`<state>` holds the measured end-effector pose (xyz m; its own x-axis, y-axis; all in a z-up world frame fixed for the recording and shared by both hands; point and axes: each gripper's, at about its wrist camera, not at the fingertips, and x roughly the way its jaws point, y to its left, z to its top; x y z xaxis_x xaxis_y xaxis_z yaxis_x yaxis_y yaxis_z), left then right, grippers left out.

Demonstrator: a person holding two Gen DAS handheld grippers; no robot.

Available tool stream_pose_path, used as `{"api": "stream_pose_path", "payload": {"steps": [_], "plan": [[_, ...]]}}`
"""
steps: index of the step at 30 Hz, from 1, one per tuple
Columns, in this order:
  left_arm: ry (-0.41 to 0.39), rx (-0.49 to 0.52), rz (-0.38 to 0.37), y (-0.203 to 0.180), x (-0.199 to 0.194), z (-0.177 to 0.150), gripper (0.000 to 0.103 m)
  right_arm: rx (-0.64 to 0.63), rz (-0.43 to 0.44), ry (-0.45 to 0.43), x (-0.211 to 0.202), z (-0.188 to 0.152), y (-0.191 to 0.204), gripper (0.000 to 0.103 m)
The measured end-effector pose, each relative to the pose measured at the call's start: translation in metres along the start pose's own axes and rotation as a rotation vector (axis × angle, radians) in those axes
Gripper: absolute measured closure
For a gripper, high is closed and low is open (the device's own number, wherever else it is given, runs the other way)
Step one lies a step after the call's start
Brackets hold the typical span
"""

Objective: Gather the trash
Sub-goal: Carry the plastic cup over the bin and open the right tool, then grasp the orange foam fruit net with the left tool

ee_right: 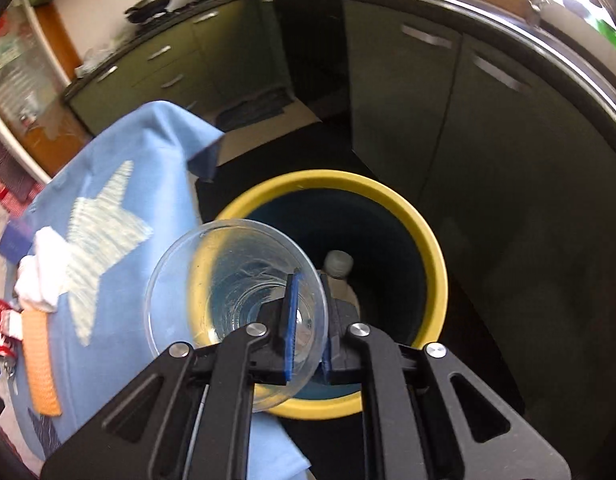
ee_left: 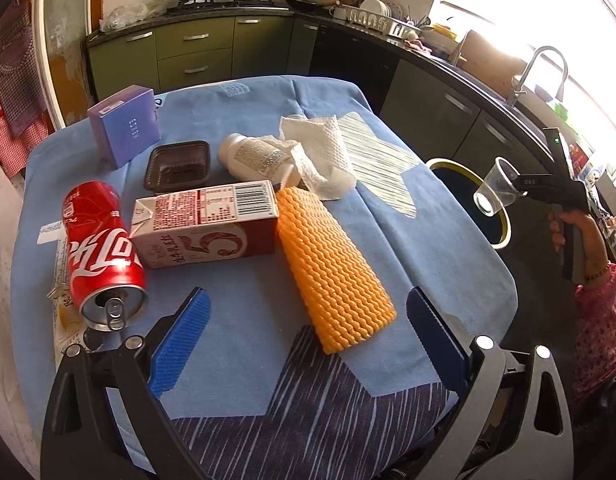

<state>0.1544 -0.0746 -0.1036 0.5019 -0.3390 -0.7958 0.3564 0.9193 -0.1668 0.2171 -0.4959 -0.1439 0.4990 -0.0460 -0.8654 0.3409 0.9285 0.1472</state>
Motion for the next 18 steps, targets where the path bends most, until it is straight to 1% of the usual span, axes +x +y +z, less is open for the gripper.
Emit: {"api": "stream_pose_path", "payload": {"steps": [1,2,4,8,14,16,18], "plan": [[0.005,0.003,0.001,-0.002,0.002,0.0,0.006,0.034,0.004,-0.001,0.005,0.001,-0.009,0.074],[0.011,0.006,0.002,-0.003,0.003,0.0,0.006,0.054,0.003,-0.005,0.009,0.0,-0.014,0.071],[0.023,0.009,0.003,-0.006,0.007,0.001,0.006,0.076,0.006,-0.015,0.012,-0.001,-0.019,0.07],[0.043,0.008,0.005,-0.008,0.015,0.002,0.006,0.094,0.055,-0.04,0.006,-0.011,-0.02,0.07],[0.096,-0.008,-0.004,-0.011,0.035,0.003,0.006,0.047,0.089,-0.093,-0.015,-0.042,-0.002,0.065],[0.117,-0.012,-0.005,-0.012,0.043,0.004,0.006,0.034,0.098,-0.104,-0.021,-0.047,0.004,0.061],[0.135,-0.018,-0.007,-0.014,0.052,0.005,0.006,0.02,0.104,-0.111,-0.025,-0.053,0.01,0.061]]}}
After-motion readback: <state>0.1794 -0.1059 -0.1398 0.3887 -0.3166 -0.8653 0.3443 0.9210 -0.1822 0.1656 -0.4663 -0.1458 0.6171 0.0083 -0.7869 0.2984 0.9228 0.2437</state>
